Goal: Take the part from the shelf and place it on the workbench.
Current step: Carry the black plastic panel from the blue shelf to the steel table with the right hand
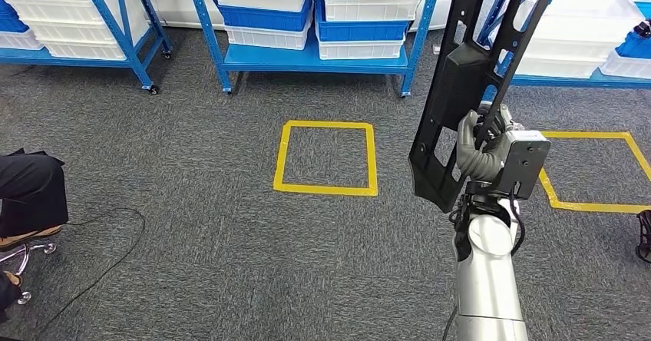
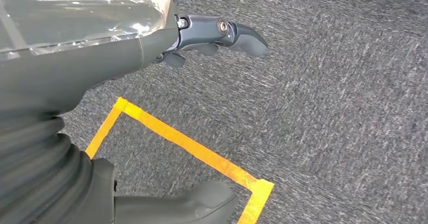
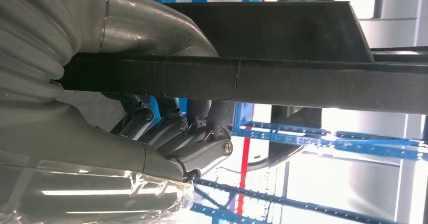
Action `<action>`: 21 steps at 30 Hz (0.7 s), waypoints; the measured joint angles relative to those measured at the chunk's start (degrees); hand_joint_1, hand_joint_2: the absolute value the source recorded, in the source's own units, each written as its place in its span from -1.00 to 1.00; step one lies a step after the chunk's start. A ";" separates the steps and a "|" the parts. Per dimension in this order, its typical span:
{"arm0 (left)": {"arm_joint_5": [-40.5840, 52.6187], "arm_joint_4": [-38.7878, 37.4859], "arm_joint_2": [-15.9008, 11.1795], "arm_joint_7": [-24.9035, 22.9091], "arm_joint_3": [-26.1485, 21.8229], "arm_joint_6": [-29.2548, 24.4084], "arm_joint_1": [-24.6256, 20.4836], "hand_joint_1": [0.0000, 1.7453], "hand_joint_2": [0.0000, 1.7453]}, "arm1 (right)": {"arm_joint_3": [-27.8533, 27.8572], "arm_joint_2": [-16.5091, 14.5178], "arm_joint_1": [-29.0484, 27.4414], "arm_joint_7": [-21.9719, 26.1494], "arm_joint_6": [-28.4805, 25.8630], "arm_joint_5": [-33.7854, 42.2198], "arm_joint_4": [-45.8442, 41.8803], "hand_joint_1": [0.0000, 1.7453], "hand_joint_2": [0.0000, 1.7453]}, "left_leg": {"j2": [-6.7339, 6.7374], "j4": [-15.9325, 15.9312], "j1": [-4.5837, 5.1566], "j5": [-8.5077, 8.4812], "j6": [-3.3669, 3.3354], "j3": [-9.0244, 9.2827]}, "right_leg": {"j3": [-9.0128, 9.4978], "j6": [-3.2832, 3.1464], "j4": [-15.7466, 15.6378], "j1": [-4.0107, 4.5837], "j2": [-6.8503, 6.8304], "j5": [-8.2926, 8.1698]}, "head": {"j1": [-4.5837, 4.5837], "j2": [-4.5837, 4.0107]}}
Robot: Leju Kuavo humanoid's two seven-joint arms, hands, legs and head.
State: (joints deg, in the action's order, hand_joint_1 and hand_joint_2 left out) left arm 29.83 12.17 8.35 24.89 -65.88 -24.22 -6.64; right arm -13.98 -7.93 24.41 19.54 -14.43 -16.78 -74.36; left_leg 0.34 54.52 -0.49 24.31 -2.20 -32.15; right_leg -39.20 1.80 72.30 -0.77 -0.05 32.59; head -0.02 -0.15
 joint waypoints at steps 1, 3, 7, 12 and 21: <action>0.03 0.00 0.01 0.01 0.02 -0.02 0.01 -1.00 1.00 | 0.04 0.08 -0.07 -0.16 -0.19 -0.31 -0.01 1.00 1.00 | -0.19 0.25 -0.11 -0.13 0.21 -0.29 | 2.27 0.71 -3.54 -0.35 0.07 -1.19 | -0.01 0.00; 0.11 0.00 -0.04 0.01 0.05 -0.10 -0.05 -1.00 1.00 | 0.06 0.18 -0.09 -0.45 -0.56 -0.98 -0.11 1.00 1.00 | -0.59 1.03 -0.14 -0.21 0.79 -0.95 | 7.23 1.54 -12.06 -0.94 0.77 -3.46 | -0.06 0.00; 0.46 -0.01 -0.18 0.01 0.15 -0.34 0.03 -1.00 1.00 | 0.11 0.39 -0.56 -0.96 -0.95 -1.88 -0.56 1.00 1.00 | -1.29 1.65 -0.13 -0.73 2.24 -2.04 | 8.60 0.29 -15.28 -0.82 0.73 -4.79 | 0.07 0.00; 0.97 0.00 -0.28 0.03 0.34 -0.43 0.20 -1.00 1.00 | 0.21 0.54 -1.38 -1.48 -1.23 -2.54 -2.29 1.00 1.00 | -0.64 13.35 -0.58 6.26 3.38 -7.26 | 7.92 -1.43 -15.28 -0.85 -0.52 -5.61 | 0.31 0.00; 1.59 0.00 -0.63 0.11 0.93 -0.09 0.17 -1.00 1.00 | 0.82 1.31 -2.10 -1.85 -1.35 -2.97 -4.39 1.00 1.00 | 2.43 2.50 0.51 1.77 1.53 -0.58 | 7.46 -1.40 -15.22 0.39 -3.38 -5.91 | 0.21 0.00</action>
State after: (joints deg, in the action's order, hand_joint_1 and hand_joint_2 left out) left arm 31.42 12.17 7.72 25.00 -64.95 -24.32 -6.48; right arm -13.16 -6.63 22.31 17.69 -15.78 -19.74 -78.75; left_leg 2.77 57.03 0.03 26.07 -0.67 -32.73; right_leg -31.74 0.40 57.08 -0.38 -3.44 26.67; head 0.19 -0.15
